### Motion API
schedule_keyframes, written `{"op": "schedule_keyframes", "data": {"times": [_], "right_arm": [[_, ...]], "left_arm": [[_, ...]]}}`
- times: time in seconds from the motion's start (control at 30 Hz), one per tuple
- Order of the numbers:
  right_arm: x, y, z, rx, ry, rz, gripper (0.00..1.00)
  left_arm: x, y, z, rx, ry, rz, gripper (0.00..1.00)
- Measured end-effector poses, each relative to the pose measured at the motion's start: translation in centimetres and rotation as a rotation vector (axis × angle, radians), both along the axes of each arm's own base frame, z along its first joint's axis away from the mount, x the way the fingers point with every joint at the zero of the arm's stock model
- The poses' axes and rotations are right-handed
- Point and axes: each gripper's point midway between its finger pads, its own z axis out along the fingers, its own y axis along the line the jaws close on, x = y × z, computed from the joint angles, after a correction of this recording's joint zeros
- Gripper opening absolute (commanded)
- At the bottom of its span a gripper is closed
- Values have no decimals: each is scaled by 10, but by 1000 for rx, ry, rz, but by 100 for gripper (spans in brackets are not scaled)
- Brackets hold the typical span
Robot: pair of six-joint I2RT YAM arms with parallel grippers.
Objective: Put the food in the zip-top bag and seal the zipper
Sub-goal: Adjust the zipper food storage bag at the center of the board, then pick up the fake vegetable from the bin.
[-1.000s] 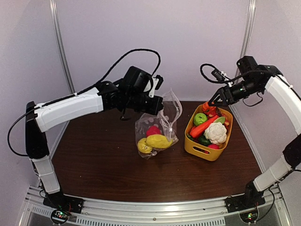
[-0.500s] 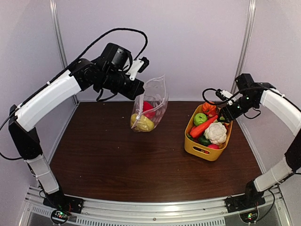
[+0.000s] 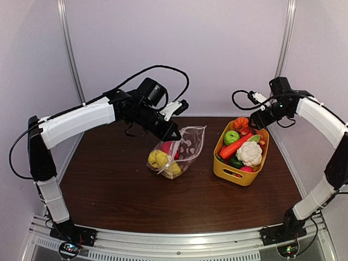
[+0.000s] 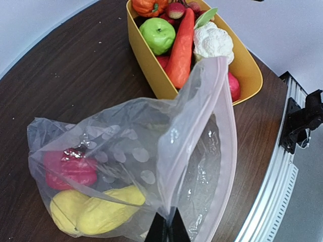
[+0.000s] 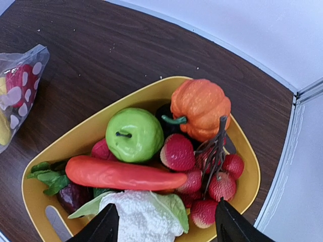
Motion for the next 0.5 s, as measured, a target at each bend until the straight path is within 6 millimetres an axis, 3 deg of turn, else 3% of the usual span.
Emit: {"op": "schedule_keyframes", "data": {"times": [0.3,0.5], "right_arm": [[78,3,-14,-33,-13,-29,76],[115,7,-43,-51,36,-27,76]], "left_arm": [[-12,-5,-5,-57,34,-42,0],[-15,-5,1,-79,25,-51,0]]}}
